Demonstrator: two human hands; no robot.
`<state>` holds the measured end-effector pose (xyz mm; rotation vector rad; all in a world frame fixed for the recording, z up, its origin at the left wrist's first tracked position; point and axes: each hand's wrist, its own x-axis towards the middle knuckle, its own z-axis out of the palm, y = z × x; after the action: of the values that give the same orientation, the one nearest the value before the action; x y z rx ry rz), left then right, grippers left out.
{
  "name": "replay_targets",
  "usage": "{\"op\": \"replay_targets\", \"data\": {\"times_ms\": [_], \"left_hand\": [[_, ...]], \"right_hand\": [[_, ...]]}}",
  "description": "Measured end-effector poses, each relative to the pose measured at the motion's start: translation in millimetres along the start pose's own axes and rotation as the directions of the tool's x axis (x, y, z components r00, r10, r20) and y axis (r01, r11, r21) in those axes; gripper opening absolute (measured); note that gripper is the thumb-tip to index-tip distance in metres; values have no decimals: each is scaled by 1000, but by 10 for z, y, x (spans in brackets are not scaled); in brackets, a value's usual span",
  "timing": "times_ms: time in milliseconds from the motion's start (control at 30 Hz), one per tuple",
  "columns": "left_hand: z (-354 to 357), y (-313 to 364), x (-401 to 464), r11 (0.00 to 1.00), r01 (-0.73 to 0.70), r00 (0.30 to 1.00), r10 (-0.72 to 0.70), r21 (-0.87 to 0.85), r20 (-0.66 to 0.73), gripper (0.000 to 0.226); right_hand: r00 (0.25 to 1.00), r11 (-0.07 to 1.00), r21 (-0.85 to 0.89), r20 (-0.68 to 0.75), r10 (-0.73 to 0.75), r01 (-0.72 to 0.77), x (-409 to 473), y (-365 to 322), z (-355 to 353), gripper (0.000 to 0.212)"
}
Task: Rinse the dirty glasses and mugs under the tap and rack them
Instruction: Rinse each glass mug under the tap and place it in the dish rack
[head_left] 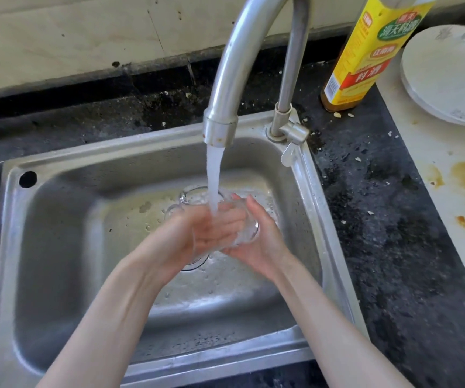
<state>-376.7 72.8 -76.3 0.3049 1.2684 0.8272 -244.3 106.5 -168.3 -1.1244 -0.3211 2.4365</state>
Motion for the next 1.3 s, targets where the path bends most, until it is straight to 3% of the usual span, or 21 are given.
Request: {"op": "replay_targets", "data": {"times_ms": [67,133,167,200,233,267,333,367,400,467,533,633,700,767,800,833,900,1000,1100,1200,1300], "left_hand": [[-7,-13,-91,889,-96,994,106,448,4,21],[-43,-34,-76,389,-132,974,224,912,45,11],[-32,-39,-58,140,-104,961,270,985,64,13],[-11,-39,-44,48,-78,948,314,996,59,15],[22,-26,-47,116,-90,942,331,989,47,17],[40,-7,-52,342,-120,951,311,932,9,17],[93,77,-104,873,-116,992,126,474,11,23],[67,88,-96,986,-38,998,28,160,64,31],[13,74,-63,991,48,994,-34,-129,102,37],[-63,43,3,839,153,987,-108,-523,115,48],[-49,32,21,752,165,986,-127,-638,105,53],[-2,-2,-2,918,46,997,-67,-395,-39,38],[19,17,-56,978,-75,986,102,197,-133,23],[-2,41,-79,691,-107,959,261,715,-109,27],[2,53,-84,572,-91,951,292,815,-98,35],[14,64,-86,554,-92,951,295,827,-91,41],[33,69,-68,729,-139,972,228,671,-46,38],[-35,55,12,997,48,998,-50,58,39,43],[-59,35,27,897,188,976,-127,-400,175,48],[-29,-88,32,945,78,996,-85,-318,-6,35],[-70,-116,-17,980,-97,984,120,174,-129,22]], "right_hand": [[992,990,-71,-46,120,-123,33,-78,-3,60],[969,967,104,-63,239,-232,56,-104,39,69],[965,954,168,-36,259,-249,54,-96,61,65],[974,956,191,2,228,-224,52,-83,71,56],[984,964,198,15,175,-175,40,-79,98,46],[993,966,232,28,115,-119,43,-64,102,38],[1000,956,292,11,-12,8,67,-7,35,22],[998,950,306,-10,-67,67,58,1,18,19],[994,944,312,-24,-109,111,71,13,-2,24],[988,939,311,5,-157,148,67,33,1,29],[980,945,279,55,-192,169,21,28,28,21],[989,986,113,71,-131,122,-1,-22,26,41],[999,1000,-13,52,1,0,33,-83,2,60],[993,988,-97,-16,115,-116,69,-87,-27,74],[989,985,-97,-62,136,-141,78,-61,-14,70],[988,988,-79,-93,125,-132,83,-26,-4,64],[993,996,-66,-103,53,-60,96,36,-5,56],[995,993,53,2,-103,103,46,85,-16,30],[980,980,93,75,-182,175,-36,69,-38,26],[990,990,-42,60,-129,132,-61,32,-36,44],[994,987,-146,-103,48,-62,-4,-70,-36,56]]}}
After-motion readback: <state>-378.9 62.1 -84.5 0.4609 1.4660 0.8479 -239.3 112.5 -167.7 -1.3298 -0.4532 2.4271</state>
